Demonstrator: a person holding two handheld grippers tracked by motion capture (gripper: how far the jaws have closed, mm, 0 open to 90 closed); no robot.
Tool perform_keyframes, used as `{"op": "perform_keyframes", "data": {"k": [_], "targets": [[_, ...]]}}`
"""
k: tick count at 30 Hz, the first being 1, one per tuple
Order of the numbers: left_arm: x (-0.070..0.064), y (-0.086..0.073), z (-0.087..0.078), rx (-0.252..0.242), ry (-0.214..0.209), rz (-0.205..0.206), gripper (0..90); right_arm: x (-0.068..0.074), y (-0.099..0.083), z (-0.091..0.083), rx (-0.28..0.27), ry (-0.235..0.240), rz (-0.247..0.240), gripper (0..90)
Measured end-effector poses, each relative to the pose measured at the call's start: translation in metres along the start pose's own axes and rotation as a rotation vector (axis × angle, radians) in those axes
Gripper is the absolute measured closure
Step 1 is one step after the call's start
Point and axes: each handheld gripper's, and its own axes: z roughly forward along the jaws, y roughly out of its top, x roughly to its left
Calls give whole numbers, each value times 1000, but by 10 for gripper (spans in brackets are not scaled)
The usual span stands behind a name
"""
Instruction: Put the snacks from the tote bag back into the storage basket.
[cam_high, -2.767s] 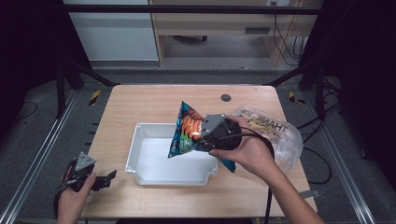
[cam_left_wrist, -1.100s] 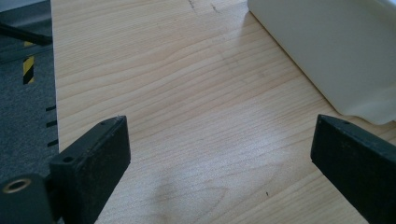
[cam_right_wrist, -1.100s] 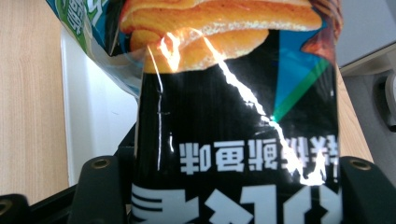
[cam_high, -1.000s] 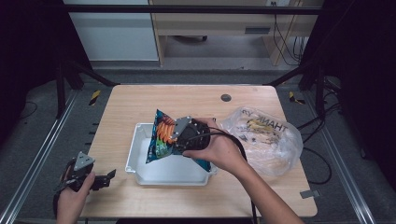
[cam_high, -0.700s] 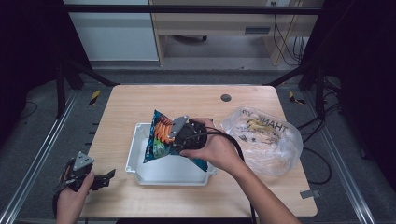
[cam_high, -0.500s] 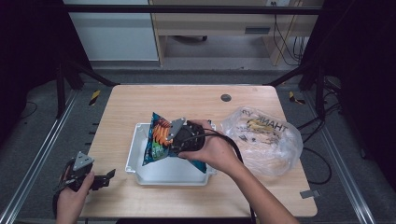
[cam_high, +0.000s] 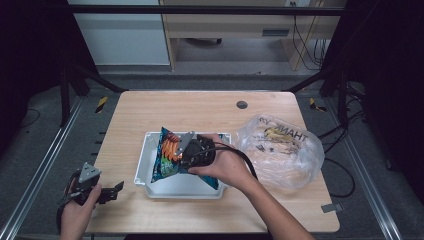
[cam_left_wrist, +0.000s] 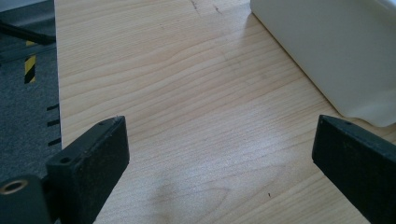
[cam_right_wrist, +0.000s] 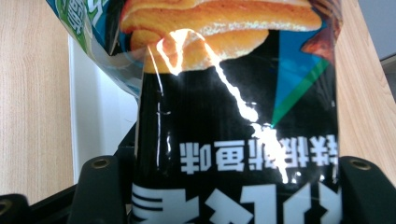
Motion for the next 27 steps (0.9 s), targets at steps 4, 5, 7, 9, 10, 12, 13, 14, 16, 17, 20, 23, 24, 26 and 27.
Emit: {"op": "perform_keyframes", "data": {"k": [4,5,7,9,10,12,13,14,16,17,20,23,24,26,27], "targets": [[0,0,0,0,2,4,37,1,0,3,0,10,-4,376],[0,0,0,0,2,3,37,1,0,4,1,12,-3,376],[0,0,0,1,4,4,37,2,0,7,6,18,-4,376],[0,0,0,-1,3,2,37,3,1,10,14,22,-10,376],[0,0,0,-1,1,0,37,3,1,12,19,25,-8,376],[0,0,0,-1,2,3,37,4,1,14,23,33,-6,376],[0,0,0,-1,3,2,36,3,1,15,23,34,-11,376],[0,0,0,-1,2,2,37,3,1,16,27,35,-11,376],[0,0,0,-3,2,2,37,2,0,19,33,40,-8,376],[0,0,0,-3,1,2,37,1,0,20,35,41,-8,376],[0,0,0,-3,1,2,37,-2,-2,24,43,42,1,376],[0,0,0,-3,0,1,37,-4,-3,27,50,50,8,375],[0,0,0,-3,0,1,37,-5,-4,29,54,52,12,375],[-1,0,1,-6,0,-1,37,-6,-4,31,59,56,10,375],[-1,0,1,-8,0,-2,37,-6,-5,32,61,57,7,375]]}}
